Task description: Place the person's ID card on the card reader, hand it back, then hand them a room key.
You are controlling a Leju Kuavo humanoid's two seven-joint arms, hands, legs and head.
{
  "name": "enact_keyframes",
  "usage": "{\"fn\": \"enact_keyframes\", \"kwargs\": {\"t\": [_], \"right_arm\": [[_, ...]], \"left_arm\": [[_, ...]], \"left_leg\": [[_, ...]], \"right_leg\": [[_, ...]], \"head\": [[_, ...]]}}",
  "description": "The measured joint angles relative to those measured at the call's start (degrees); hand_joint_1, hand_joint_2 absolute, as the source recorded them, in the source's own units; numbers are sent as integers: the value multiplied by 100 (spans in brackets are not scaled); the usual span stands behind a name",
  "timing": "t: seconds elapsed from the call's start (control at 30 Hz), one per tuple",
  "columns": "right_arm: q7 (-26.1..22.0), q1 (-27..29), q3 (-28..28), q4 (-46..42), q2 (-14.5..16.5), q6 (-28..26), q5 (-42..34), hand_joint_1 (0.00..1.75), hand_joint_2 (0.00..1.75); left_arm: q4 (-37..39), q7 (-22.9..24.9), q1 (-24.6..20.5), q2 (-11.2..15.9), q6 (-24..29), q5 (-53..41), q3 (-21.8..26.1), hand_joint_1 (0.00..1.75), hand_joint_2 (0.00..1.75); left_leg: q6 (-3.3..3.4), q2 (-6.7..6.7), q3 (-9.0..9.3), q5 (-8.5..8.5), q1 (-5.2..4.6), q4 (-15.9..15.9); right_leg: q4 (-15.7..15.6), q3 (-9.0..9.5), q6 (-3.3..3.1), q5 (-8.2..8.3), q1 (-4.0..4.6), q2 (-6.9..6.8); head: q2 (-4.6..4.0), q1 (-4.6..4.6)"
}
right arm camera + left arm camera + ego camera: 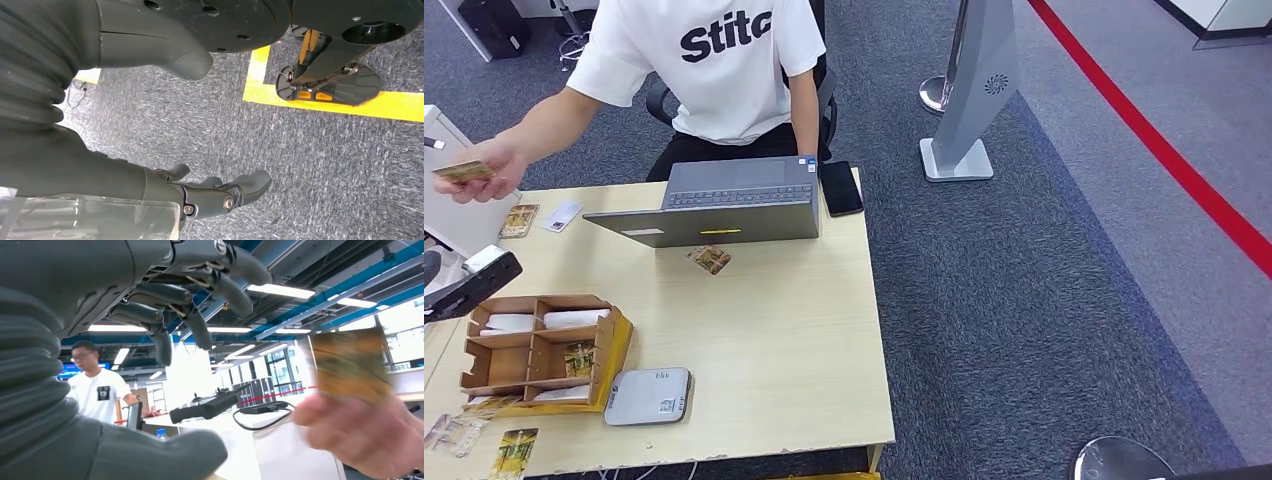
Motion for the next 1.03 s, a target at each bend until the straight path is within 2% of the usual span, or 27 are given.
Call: {"fn": "enact_keyframes", "kwargs": {"t": [0.3,0.4,0.47,0.53,0.67,0.8,0.9,0.97,1.03], "right_arm": [[22,2,33,0,1,-9,-24,0,175],[61,2,33,0,13,-36,-89,0,175],[87,1,32,-1,36,-60,-173,0,175],[131,2,26,-6,69,-84,-261,0,175],[195,16,2,-43,148,-131,-372,0,175],[210,35,-57,-87,197,-170,-486,0,175],[207,66,-133,-146,234,-202,-612,0,175],[204,92,-184,-190,253,-208,-650,0,175],[199,102,-216,-218,265,-208,-651,0,175]], "left_arm": [[-19,-51,14,-94,96,18,1,0,175],[-160,-205,120,-246,534,228,39,0,175],[-384,-449,293,-476,1093,550,134,0,175],[-727,-823,568,-833,1681,1041,262,0,175],[-1617,-1582,1412,-1625,2563,1681,382,0,175],[-2273,-2068,2168,-2152,2989,1981,382,0,175],[-2835,-2640,2938,-2529,3312,2154,381,0,175],[-3204,-3026,3441,-2801,3419,2320,381,0,175],[-3426,-3193,3719,-2976,3445,2413,382,0,175]], "left_leg": [[0,0,1,1,0,0],[0,0,0,0,-1,0],[1,0,-1,-1,-3,0],[2,2,-1,-4,-6,0],[12,9,1,-16,-12,0],[17,8,1,-20,-13,0],[16,18,4,-26,-12,-1],[20,15,3,-30,-12,-1],[22,6,2,-31,-12,-1]], "right_leg": [[1,1,0,1,0,0],[0,1,0,0,0,0],[-1,1,0,0,-2,1],[-3,2,1,0,-4,3],[-6,1,13,-8,-12,7],[-7,5,17,-11,-14,6],[-7,3,17,-13,-14,16],[-8,3,20,-17,-14,11],[-8,4,23,-20,-14,3]], "head": [[0,0],[1,-1],[1,-1],[1,0],[0,2],[0,8],[1,7],[1,7],[0,7]]}}
